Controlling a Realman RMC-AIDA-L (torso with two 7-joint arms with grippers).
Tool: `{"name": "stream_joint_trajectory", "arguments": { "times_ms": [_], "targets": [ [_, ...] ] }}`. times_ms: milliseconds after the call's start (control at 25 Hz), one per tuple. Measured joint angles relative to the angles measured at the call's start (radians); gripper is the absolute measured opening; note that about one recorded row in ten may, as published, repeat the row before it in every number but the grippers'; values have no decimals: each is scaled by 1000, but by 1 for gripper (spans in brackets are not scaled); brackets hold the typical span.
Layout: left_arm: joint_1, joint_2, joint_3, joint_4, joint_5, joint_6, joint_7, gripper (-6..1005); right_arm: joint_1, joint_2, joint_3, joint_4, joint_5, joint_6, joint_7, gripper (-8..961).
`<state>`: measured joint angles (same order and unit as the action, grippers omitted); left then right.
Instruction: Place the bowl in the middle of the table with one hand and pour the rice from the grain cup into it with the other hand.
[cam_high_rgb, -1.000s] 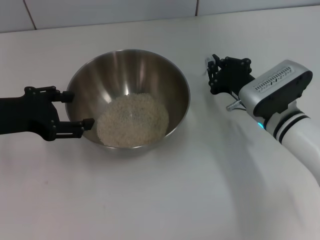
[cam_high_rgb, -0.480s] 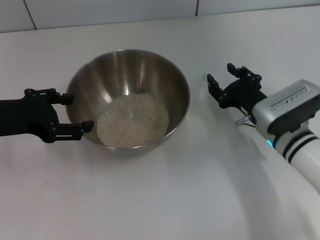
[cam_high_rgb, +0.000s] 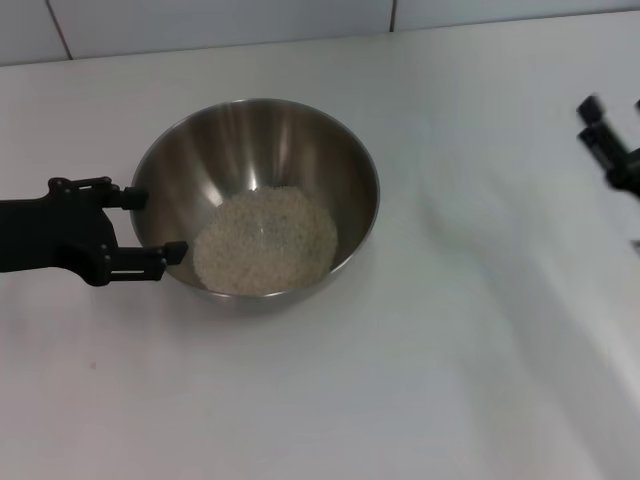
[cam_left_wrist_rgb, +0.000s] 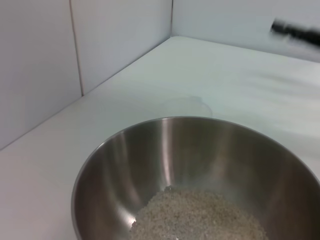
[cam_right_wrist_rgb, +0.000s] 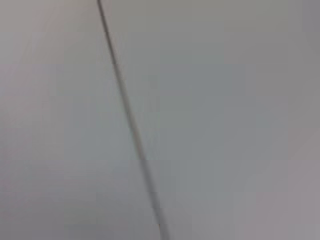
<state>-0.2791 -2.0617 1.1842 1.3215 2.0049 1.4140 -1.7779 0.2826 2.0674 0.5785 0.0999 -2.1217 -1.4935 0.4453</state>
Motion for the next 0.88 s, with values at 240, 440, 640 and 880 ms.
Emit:
{"name": "stream_joint_trajectory", "arguments": {
  "times_ms": [240,440,640,880],
  "targets": [
    [0,0,-1,0,0,-3,5,819,261,-95,-378,-463,-171,-311,537,819],
    [1,0,-2,0,0,-1,7,819,333,-10,-671,-803,-174,-298,682,823],
    [5,0,-3,3,5,0,10,819,320,18,-977,-1008,-102,-255,850,820],
    [0,-1,0,5,21,0,6,819,286,23,-1108,-1057,-58,-197,894,820]
  ]
}}
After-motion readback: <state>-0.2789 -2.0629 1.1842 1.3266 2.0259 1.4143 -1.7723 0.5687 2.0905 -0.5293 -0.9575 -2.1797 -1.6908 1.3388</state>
